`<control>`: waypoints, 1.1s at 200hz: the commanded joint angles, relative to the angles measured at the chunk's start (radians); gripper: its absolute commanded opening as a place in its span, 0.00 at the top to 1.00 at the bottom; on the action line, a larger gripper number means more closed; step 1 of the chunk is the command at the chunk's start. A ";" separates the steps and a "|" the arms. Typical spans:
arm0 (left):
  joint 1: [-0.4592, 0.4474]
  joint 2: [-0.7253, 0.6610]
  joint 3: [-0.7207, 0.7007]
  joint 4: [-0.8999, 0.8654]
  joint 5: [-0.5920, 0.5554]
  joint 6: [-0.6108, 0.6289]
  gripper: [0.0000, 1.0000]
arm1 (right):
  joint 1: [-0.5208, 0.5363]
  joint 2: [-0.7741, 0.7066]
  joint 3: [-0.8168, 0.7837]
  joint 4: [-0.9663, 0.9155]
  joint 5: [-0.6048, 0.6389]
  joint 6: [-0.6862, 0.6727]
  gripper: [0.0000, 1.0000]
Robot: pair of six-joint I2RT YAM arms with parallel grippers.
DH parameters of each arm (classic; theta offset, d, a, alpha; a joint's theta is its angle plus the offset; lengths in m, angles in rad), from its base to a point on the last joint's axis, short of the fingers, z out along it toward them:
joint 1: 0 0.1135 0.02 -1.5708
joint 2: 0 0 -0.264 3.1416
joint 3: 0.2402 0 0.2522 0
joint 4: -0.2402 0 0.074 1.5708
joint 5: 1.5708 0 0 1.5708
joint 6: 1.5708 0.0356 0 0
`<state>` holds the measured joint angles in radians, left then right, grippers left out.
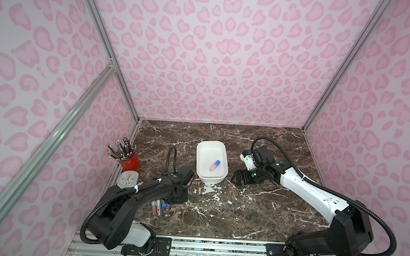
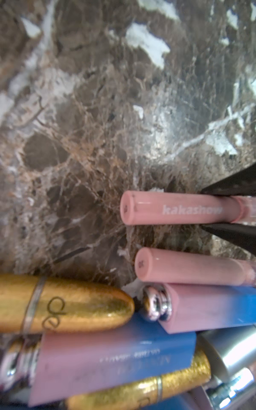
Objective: Put the lipstick into the storage box
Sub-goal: Pick up the lipstick at the center of the board, then place the lipstick in the storage box.
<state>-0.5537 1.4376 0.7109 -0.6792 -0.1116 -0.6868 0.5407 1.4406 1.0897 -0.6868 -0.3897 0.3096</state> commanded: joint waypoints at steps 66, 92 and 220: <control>0.000 -0.014 0.148 -0.107 -0.024 0.021 0.94 | -0.031 -0.003 0.020 -0.019 -0.009 -0.027 0.01; 0.000 -0.014 0.284 -0.193 -0.066 0.048 0.94 | -0.047 0.015 0.036 -0.020 -0.023 -0.036 0.01; 0.000 0.428 0.892 -0.154 0.011 0.188 0.97 | -0.158 0.023 0.098 -0.078 -0.011 -0.074 0.01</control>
<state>-0.5556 1.8034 1.5391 -0.8661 -0.1417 -0.5266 0.3946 1.4590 1.1744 -0.7357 -0.4152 0.2508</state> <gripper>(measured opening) 0.179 0.991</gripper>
